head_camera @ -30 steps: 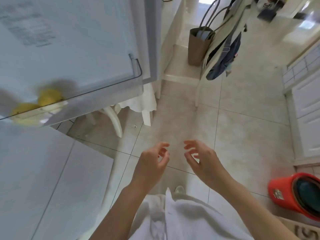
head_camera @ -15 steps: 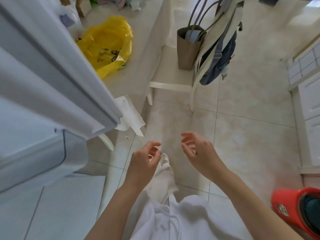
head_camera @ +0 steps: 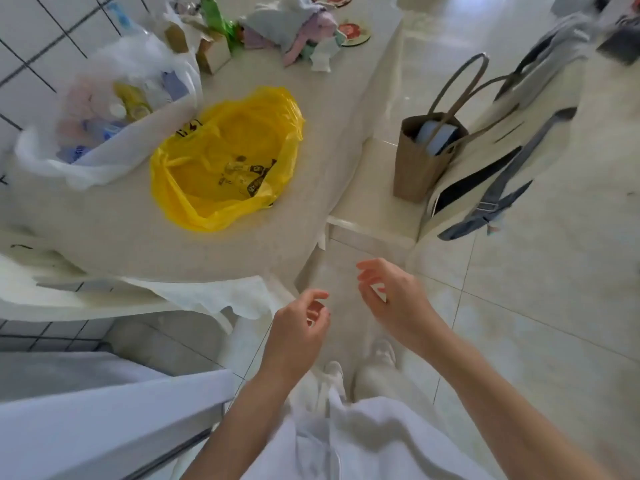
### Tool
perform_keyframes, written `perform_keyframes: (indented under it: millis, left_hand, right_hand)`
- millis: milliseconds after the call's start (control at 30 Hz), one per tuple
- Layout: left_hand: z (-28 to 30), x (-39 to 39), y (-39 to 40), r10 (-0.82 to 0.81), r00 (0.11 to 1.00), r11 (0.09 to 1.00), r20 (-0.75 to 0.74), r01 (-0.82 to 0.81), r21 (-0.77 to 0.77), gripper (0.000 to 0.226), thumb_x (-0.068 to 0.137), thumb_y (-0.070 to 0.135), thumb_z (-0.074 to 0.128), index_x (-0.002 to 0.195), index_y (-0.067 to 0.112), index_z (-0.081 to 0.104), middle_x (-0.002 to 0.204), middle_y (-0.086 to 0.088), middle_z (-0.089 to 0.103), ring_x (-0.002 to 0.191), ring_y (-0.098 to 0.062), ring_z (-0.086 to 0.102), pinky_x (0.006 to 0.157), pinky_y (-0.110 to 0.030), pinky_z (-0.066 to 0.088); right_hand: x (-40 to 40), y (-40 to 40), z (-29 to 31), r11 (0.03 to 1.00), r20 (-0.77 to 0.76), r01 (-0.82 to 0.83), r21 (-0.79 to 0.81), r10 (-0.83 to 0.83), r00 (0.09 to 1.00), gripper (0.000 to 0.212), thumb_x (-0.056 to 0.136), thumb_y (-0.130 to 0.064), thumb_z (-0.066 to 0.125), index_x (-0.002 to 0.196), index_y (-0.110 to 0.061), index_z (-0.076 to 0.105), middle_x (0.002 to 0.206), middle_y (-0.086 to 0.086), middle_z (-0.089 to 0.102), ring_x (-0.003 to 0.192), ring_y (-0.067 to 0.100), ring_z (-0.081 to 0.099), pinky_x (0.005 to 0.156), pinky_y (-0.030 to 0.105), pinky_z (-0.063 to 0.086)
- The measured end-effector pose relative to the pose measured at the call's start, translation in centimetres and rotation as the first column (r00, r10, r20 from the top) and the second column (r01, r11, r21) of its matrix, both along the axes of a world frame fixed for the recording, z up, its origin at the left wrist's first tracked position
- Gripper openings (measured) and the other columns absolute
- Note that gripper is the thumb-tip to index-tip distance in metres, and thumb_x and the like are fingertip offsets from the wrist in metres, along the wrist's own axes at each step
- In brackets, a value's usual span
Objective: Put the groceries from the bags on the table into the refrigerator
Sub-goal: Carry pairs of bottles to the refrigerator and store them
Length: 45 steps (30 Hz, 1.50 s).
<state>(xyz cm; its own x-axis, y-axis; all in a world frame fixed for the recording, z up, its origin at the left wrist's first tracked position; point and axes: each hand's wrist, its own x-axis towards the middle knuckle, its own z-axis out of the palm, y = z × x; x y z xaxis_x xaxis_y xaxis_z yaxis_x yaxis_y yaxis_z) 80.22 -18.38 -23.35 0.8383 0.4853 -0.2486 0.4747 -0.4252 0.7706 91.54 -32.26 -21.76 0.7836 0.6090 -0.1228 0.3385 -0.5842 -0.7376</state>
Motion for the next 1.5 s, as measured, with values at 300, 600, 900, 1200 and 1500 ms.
perform_keyframes:
  millis: [300,600,900,1200,1500]
  left_hand:
    - [-1.2,9.5,1.6,0.392,0.92,0.92,-0.006,-0.392,-0.009,0.018,0.093,0.016,0.059,0.109,0.022,0.065,0.089,0.01,0.069,0.084,0.003,0.062,0.068,-0.003,0.044]
    - [-0.2,15.7,3.8,0.58,0.815,0.814,0.0,-0.58,0.037,0.021,0.096,0.02,0.053,0.114,0.019,0.063,0.089,0.011,0.065,0.085,0.004,0.06,0.066,-0.002,0.042]
    - [0.0,18.3,13.8,0.698,0.715,0.704,0.044,-0.696,0.145,0.018,0.093,0.018,0.056,0.109,0.019,0.066,0.083,0.007,0.066,0.076,0.002,0.06,0.061,-0.005,0.04]
    - [0.8,20.2,26.9,0.775,0.63,0.631,0.043,-0.773,-0.065,0.014,0.089,0.021,0.061,0.098,0.031,0.065,0.095,0.005,0.071,0.09,-0.011,0.066,0.076,-0.03,0.056]
    - [2.0,21.1,37.1,0.82,0.566,0.572,0.085,-0.817,-0.073,0.012,0.089,0.019,0.063,0.097,0.024,0.07,0.09,0.003,0.072,0.083,-0.012,0.068,0.076,-0.034,0.056]
  right_hand:
    - [14.2,3.2,-0.1,0.944,-0.022,-0.323,-0.062,0.322,0.947,0.025,0.093,-0.017,0.057,0.118,-0.017,0.058,0.102,-0.007,0.063,0.097,0.009,0.061,0.09,0.031,0.051]
    - [25.4,10.4,1.8,0.813,0.044,-0.58,-0.054,0.582,0.812,0.024,0.093,-0.015,0.057,0.117,-0.015,0.059,0.104,-0.003,0.065,0.095,0.005,0.061,0.088,0.025,0.049]
    - [28.6,22.4,2.7,0.719,0.069,-0.693,-0.056,0.695,0.716,0.029,0.095,-0.02,0.053,0.124,-0.016,0.057,0.113,-0.002,0.064,0.105,0.011,0.06,0.084,0.016,0.042]
    - [29.5,33.2,3.2,0.656,0.122,-0.749,-0.086,0.754,0.646,0.03,0.097,-0.022,0.052,0.126,-0.016,0.056,0.119,-0.005,0.061,0.107,0.003,0.057,0.074,-0.001,0.036]
    - [31.0,43.7,2.9,0.579,0.137,-0.804,-0.132,0.814,0.564,0.028,0.096,-0.023,0.053,0.124,-0.02,0.056,0.114,-0.01,0.059,0.101,0.001,0.056,0.071,-0.003,0.033]
